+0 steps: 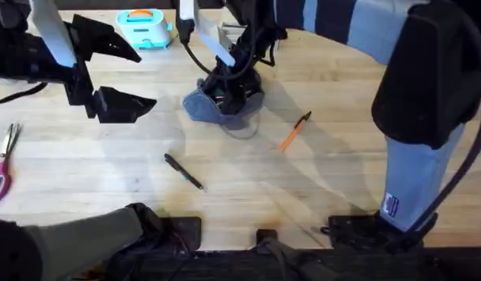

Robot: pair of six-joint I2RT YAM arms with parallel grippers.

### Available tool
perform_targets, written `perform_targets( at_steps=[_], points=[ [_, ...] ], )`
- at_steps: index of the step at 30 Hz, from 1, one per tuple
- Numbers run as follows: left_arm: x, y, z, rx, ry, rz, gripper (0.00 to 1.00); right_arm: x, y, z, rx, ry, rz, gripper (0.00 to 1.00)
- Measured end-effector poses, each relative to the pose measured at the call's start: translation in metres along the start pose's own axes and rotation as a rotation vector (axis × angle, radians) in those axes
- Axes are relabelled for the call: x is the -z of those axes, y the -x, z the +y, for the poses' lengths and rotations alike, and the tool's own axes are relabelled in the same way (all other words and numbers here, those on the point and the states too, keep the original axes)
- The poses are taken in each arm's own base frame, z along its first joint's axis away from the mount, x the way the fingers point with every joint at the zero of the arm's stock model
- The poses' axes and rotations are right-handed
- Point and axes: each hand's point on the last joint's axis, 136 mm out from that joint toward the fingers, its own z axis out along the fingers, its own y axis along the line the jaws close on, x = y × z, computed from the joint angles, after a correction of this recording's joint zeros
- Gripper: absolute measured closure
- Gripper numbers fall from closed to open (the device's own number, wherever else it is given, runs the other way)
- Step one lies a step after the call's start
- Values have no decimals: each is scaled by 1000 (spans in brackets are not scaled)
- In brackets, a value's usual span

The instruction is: Unzip the bag, pick up the pens from the table one at a time and place them inside, then zip the bag closed.

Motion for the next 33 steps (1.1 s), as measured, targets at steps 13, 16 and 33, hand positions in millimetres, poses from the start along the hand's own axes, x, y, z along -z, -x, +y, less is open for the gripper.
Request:
perform_targets(
  at_steps=[13,16,33],
  points=[
    [0,0,0,0,0,0,8,71,19,22,45,-110,41,5],
    [0,0,0,0,0,0,7,97,28,31,66,-155,29,5],
    [0,0,0,0,0,0,8,212,40,65,96,-364,-56,5]
  ],
)
